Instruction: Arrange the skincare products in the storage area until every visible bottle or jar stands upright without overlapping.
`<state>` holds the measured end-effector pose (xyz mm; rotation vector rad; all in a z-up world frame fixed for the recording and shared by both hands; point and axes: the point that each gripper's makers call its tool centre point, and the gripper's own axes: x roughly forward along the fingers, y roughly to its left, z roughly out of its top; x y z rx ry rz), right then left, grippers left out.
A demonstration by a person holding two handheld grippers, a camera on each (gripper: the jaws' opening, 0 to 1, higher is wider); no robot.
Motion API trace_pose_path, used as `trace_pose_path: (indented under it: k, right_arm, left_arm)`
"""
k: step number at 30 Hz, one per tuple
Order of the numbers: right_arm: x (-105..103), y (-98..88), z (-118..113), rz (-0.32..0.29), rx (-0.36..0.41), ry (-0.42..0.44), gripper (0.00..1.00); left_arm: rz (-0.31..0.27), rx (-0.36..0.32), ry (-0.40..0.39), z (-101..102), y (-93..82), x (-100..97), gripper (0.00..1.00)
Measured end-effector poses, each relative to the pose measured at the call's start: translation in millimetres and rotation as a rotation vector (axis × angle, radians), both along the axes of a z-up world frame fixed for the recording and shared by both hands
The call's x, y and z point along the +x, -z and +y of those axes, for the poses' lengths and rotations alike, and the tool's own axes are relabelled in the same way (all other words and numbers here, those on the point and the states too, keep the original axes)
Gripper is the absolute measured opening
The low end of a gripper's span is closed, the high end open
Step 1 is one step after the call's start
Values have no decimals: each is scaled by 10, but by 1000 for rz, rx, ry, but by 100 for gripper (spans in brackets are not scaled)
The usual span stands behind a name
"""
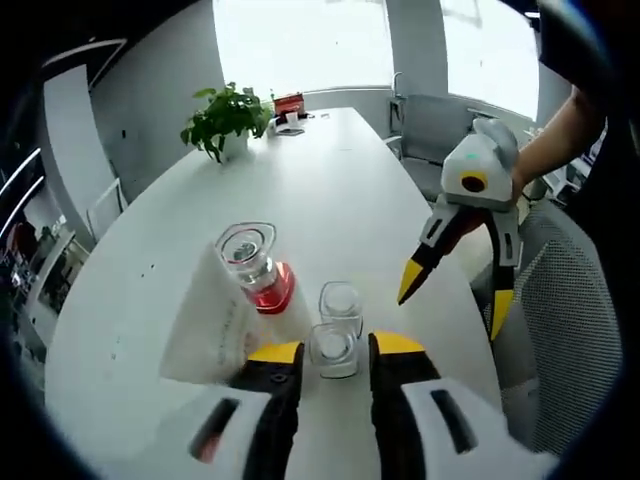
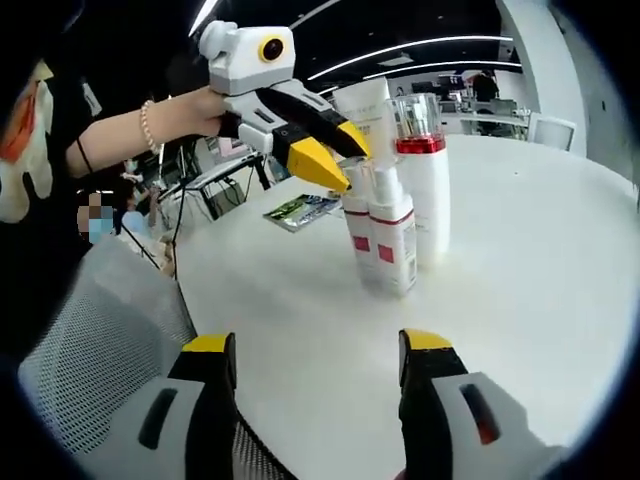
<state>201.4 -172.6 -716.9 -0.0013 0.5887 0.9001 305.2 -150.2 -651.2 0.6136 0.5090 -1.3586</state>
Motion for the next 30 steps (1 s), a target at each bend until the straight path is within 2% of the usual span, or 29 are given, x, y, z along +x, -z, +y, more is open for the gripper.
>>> trace_pose_path:
  k: [8,16,21,26,30]
  right_arm:
    - [19,-69,55,-11,-12,-27,72]
    - [80,-188,96,-31,-19,-44,75]
    - [111,-268,143,-52,-22,-65,78]
    - [89,-307,213,-58,-30,-90,79]
    - [84,-343,246,-67,-26,-97,80]
  left_arm:
    - [-26,-1,-27,133,-113,-49,34]
    - [-43,-20,-94,312,-246,-124,46]
    - [-21,-23,-159,495,-233,-206,52]
    - [30,-29,-239,696,-163,-300,56]
    - [88,-67,-313,816,-149,-407,63]
